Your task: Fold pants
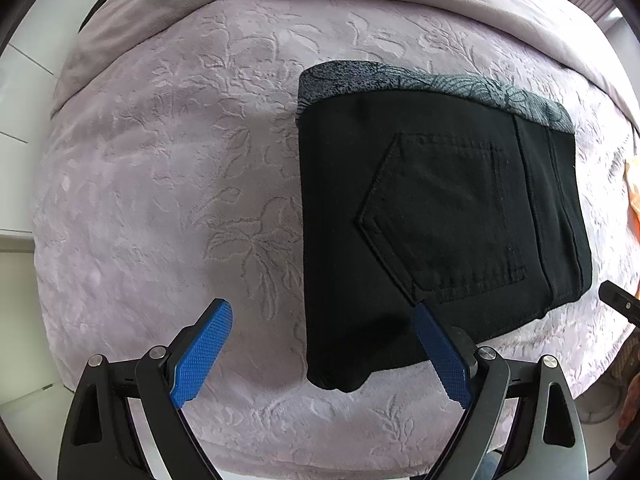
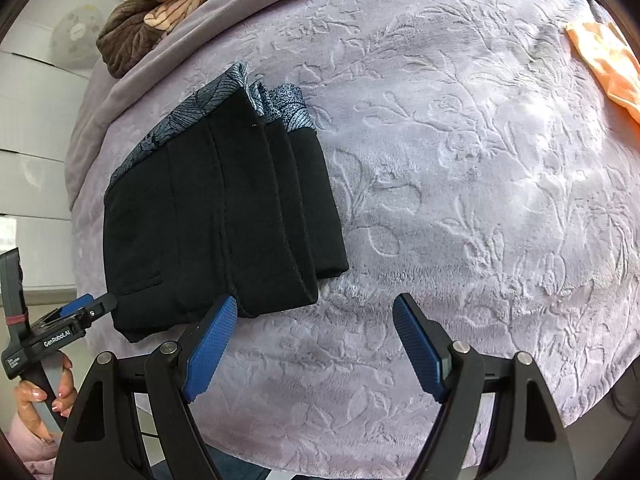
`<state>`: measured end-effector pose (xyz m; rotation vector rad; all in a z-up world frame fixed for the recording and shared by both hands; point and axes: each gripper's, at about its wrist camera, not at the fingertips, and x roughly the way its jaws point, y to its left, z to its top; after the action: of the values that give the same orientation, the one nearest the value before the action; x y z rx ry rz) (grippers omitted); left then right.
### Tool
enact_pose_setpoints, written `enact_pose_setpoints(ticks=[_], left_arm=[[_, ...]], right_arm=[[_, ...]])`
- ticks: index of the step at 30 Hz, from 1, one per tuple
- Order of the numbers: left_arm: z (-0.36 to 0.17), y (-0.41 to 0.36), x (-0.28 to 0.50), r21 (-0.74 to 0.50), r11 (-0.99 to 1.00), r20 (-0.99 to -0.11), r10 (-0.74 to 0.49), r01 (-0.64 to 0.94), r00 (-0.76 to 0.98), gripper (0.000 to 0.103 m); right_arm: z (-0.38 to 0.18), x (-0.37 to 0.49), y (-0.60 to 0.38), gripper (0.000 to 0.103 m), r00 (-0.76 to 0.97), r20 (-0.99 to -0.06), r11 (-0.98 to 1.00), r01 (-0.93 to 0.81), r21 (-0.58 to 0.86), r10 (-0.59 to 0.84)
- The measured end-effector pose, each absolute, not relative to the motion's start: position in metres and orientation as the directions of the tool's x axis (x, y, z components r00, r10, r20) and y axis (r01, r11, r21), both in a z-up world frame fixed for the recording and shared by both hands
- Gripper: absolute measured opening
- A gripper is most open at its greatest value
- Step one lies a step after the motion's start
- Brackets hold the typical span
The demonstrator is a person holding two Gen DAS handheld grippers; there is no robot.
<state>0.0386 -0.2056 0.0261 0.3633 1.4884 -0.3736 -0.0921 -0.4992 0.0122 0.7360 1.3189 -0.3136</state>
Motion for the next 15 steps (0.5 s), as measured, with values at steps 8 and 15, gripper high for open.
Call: enact_pose_setpoints(ticks=[8, 15], left_arm=[[0.026, -0.203, 0.049, 0.011, 0.895, -0.999, -0.013, 0.446, 0.051, 0.093], [0.023, -0.197, 0.049, 0.003, 0.899, -0.998, -0.027, 0.437, 0.063, 0.093]], right_arm=[[0.012, -0.088, -0.504, 0.083, 0.238, -0.952, 0.748, 0.593, 0.298, 0.190], [0.008, -0.090, -0.506, 0.083, 0.238, -0.948, 0.742, 0.593, 0.313, 0.209]])
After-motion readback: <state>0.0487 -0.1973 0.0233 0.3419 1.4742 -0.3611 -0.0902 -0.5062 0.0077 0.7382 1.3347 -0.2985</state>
